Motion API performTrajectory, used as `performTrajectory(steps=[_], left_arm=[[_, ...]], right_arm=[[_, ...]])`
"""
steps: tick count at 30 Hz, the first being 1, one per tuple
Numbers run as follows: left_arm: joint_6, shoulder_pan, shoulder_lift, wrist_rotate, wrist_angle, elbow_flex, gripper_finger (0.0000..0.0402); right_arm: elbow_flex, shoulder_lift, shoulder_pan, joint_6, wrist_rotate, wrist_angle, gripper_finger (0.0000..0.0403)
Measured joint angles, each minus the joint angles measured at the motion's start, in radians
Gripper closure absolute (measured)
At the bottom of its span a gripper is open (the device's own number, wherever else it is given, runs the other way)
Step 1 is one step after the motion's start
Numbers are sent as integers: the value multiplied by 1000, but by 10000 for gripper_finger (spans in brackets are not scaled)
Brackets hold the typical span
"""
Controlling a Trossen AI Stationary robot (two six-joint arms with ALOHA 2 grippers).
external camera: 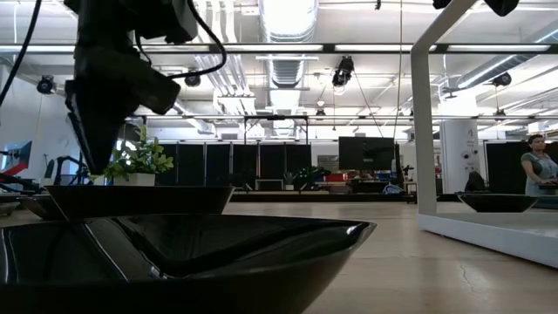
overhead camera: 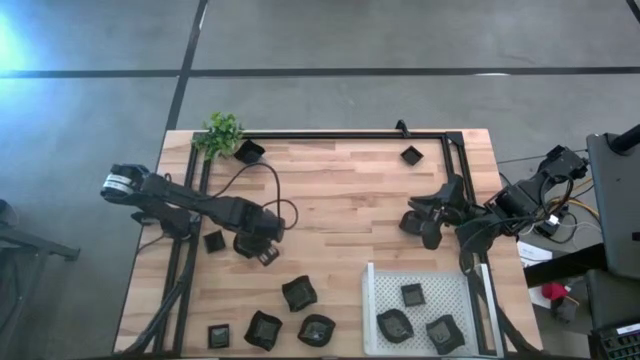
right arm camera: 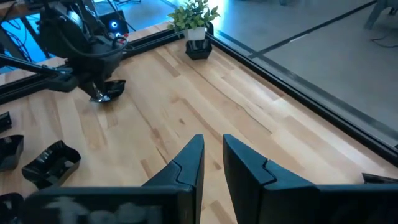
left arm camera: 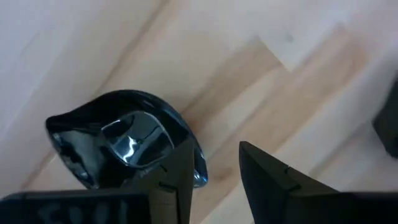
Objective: Pick & Place Mini shaped plates
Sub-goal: Stack the leaf shaped plate on top of the other leaf shaped plate on the shelf
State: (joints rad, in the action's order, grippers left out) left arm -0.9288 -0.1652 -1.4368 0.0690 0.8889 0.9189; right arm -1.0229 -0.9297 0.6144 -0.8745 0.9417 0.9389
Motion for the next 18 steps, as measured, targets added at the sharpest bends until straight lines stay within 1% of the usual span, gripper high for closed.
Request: performTrajectory(steps=[5, 9, 12, 18], left_arm=[[-176, 0, 0, -37, 2, -12, 282], [-281, 0, 0, -60, -5, -39, 282], [-311, 0, 0, -63, -24, -64, 282], [-330, 0, 0, -63, -142, -96, 282]], right_arm=[[0, 0, 0, 3, 0, 0, 346], [0, 0, 0, 3, 0, 0, 346], [0, 0, 0, 3, 1, 0, 346], [0, 0, 0, 3, 1, -1, 346]])
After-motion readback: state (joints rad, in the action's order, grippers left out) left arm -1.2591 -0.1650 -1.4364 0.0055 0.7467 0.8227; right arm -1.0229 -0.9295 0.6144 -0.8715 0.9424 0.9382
